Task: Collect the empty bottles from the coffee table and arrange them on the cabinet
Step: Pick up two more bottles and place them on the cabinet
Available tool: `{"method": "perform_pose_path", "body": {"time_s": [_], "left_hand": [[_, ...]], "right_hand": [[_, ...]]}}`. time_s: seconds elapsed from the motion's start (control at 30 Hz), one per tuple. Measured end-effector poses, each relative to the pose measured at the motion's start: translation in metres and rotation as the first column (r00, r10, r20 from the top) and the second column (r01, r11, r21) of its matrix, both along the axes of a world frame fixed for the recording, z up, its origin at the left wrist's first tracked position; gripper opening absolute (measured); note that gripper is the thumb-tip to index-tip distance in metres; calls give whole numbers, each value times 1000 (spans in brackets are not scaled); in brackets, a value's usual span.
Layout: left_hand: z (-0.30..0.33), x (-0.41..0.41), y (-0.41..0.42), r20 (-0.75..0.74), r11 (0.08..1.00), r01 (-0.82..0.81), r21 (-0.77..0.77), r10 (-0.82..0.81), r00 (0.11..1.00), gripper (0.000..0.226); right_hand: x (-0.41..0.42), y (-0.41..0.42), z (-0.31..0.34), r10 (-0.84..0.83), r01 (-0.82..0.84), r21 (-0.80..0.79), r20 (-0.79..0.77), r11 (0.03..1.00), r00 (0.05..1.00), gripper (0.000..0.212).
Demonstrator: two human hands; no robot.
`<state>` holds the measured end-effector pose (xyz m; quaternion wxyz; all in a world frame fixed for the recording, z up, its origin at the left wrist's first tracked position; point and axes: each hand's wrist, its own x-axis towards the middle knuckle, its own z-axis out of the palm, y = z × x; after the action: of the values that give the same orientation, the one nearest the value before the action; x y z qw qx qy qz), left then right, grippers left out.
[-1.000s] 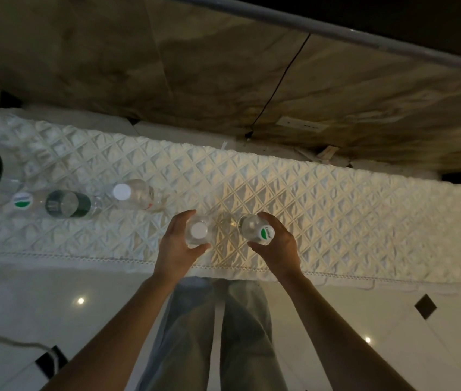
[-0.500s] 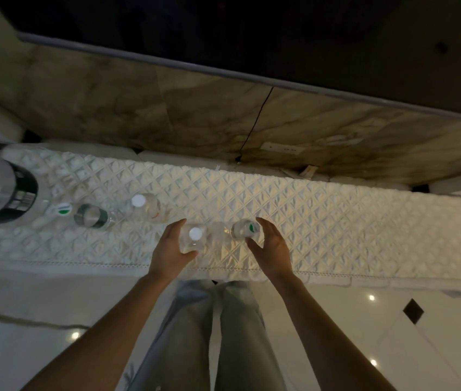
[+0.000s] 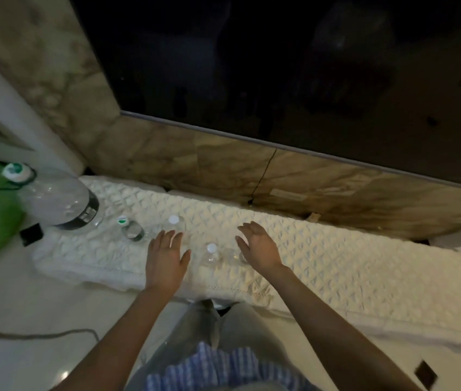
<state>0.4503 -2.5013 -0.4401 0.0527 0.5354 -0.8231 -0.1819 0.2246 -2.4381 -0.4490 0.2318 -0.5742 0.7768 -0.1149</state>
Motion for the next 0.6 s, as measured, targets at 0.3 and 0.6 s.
{"method": "perform_pose_path", "body": {"time_s": [0.3,0.6], "left_hand": [[43,17,25,37,910,-400,-114,406,913,48],[49,17,135,55,585,-790,-185,809,586,46]], "right_hand": [[8,-67,32,300,-302,-195,-44,933,953,35],[29,-72,41,757,-761,-202,-114,617,644,40]]}}
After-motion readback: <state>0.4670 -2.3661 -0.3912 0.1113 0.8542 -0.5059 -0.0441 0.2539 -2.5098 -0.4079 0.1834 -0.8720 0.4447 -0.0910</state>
